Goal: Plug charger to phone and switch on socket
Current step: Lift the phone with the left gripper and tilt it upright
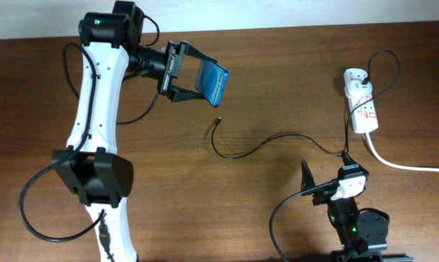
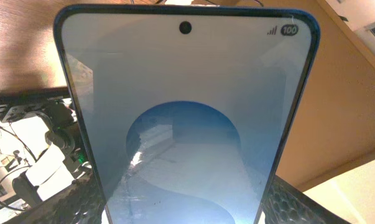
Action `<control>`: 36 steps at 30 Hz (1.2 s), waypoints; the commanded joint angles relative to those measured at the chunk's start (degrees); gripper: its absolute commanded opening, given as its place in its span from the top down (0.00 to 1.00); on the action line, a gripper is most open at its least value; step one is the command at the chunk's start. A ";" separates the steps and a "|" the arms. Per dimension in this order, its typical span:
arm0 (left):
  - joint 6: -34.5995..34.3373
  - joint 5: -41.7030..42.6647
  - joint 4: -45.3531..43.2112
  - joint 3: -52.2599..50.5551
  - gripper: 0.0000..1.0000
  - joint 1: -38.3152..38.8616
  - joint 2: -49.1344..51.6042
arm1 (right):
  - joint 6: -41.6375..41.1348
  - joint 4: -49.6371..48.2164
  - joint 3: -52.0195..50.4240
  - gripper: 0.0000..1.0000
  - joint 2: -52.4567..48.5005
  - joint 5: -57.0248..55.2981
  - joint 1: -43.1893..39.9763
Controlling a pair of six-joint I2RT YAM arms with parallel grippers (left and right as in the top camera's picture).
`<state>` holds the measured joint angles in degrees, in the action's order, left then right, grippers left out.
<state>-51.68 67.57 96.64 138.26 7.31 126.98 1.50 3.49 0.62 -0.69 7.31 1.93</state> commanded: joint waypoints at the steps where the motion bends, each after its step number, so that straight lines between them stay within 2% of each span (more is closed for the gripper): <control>1: -0.57 3.19 0.09 1.40 1.00 -0.35 -0.57 | -0.22 0.31 -0.31 0.02 0.37 -0.28 0.26; 29: -0.57 1.27 0.07 1.40 1.00 -0.35 -0.55 | -0.22 0.37 -0.31 0.02 0.37 -0.33 0.26; 33: -0.59 -4.81 0.09 1.40 1.00 -0.35 -0.57 | -0.55 0.35 -0.31 0.01 0.37 0.07 0.26; 36: -0.59 -13.66 0.09 1.40 1.00 -0.07 -0.57 | -6.64 0.13 -0.31 0.02 0.33 4.33 0.26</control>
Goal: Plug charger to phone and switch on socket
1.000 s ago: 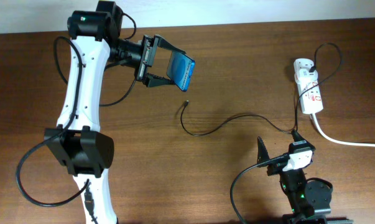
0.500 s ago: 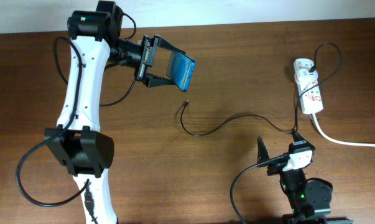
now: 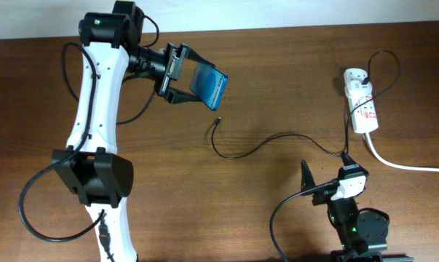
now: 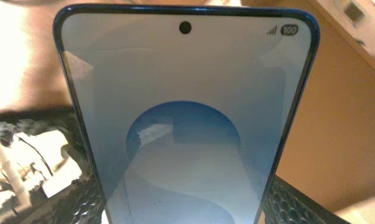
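Note:
My left gripper (image 3: 192, 78) is shut on a blue phone (image 3: 208, 84), held above the table at the back left with its free end pointing right. In the left wrist view the phone's lit screen (image 4: 186, 118) fills the frame between the black fingers (image 4: 287, 202). The black charger cable (image 3: 263, 145) lies on the table, its loose plug tip (image 3: 218, 120) just below the phone. The cable runs right to the white power strip (image 3: 361, 109). My right gripper (image 3: 310, 188) rests at the front right; whether it is open or shut is unclear.
A thick white mains lead (image 3: 401, 164) leaves the power strip toward the right edge. The brown wooden table (image 3: 277, 65) stretches across the view, with a pale wall strip along the back.
The phone in my left gripper has turned and shifted slightly left. The wrist view's background is now blurred. The cable, power strip and right arm are unchanged.

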Action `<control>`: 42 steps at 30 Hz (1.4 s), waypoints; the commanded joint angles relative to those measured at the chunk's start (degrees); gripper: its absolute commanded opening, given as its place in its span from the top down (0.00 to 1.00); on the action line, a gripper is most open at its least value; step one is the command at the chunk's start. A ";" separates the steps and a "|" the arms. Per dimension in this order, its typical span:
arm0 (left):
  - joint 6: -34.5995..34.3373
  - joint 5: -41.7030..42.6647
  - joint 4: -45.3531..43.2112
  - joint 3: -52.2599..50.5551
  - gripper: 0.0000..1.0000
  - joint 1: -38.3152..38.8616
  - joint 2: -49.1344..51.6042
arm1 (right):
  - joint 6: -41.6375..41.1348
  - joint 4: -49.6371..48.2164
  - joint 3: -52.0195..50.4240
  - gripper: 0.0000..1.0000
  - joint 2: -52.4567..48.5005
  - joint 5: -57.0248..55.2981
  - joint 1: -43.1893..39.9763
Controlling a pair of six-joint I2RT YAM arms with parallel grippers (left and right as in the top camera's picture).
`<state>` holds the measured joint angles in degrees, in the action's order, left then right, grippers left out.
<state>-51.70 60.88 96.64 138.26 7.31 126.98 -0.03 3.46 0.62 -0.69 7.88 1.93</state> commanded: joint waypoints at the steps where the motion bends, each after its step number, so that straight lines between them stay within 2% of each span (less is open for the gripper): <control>1: -0.57 -9.75 0.09 1.40 1.00 -0.07 -0.57 | -7.06 0.11 -0.31 0.02 0.33 4.17 0.31; 4: -0.57 -19.80 0.09 1.40 1.00 0.20 -0.57 | -11.72 -0.02 -0.31 0.02 0.33 5.20 0.31; 9: -0.57 -35.10 0.09 1.40 1.00 2.86 -0.57 | -13.68 -0.66 -0.31 0.02 0.33 15.17 0.31; 11: -0.57 -39.41 0.07 1.40 1.00 4.52 -0.55 | -23.54 -0.68 -0.31 0.02 0.33 17.25 0.31; 12: -0.57 -40.79 0.07 1.40 1.00 5.20 -0.55 | -28.46 -0.74 -0.31 0.02 0.33 19.74 0.31; 17: -0.59 -42.93 -1.42 1.40 1.00 8.13 -0.55 | -38.62 -5.14 -0.28 0.01 0.33 26.47 0.31; 21: -1.64 -42.91 -1.88 1.40 1.00 8.46 -0.55 | -40.98 -7.39 1.68 0.02 -2.25 29.27 0.31; 25: -1.64 -42.91 -1.86 1.40 1.00 8.46 -0.55 | -40.70 -7.93 9.05 0.02 -15.50 31.93 0.31; 32: -1.66 -42.66 -1.86 1.40 1.00 8.46 -0.55 | -29.70 -9.07 31.89 0.02 -50.18 55.15 0.31; 35: -1.66 -42.64 -1.86 1.40 1.00 8.46 -0.55 | -29.79 -9.11 38.77 0.02 -61.09 61.64 0.31; 37: -1.66 -42.64 -1.86 1.40 1.00 8.46 -0.55 | -29.73 -11.21 39.91 0.02 -66.86 61.81 0.28; 38: -2.60 -42.64 -1.84 1.40 1.00 8.46 -0.55 | -29.79 -13.55 39.91 0.02 -70.47 61.92 0.26; 39: -3.48 -42.62 -1.86 1.40 1.00 8.46 -0.55 | -32.74 -14.34 39.91 0.02 -72.65 61.94 0.39; 41: -5.70 -42.66 -1.79 1.40 1.00 8.48 -0.55 | -38.38 -22.99 39.91 0.02 -76.52 60.19 1.44; 42: -6.64 -42.66 -1.81 1.40 1.00 8.48 -0.55 | -41.40 -24.50 39.91 0.00 -77.48 56.61 2.34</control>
<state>-54.96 17.89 94.78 138.37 15.68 126.98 -35.03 -18.09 39.51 -76.27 67.61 2.37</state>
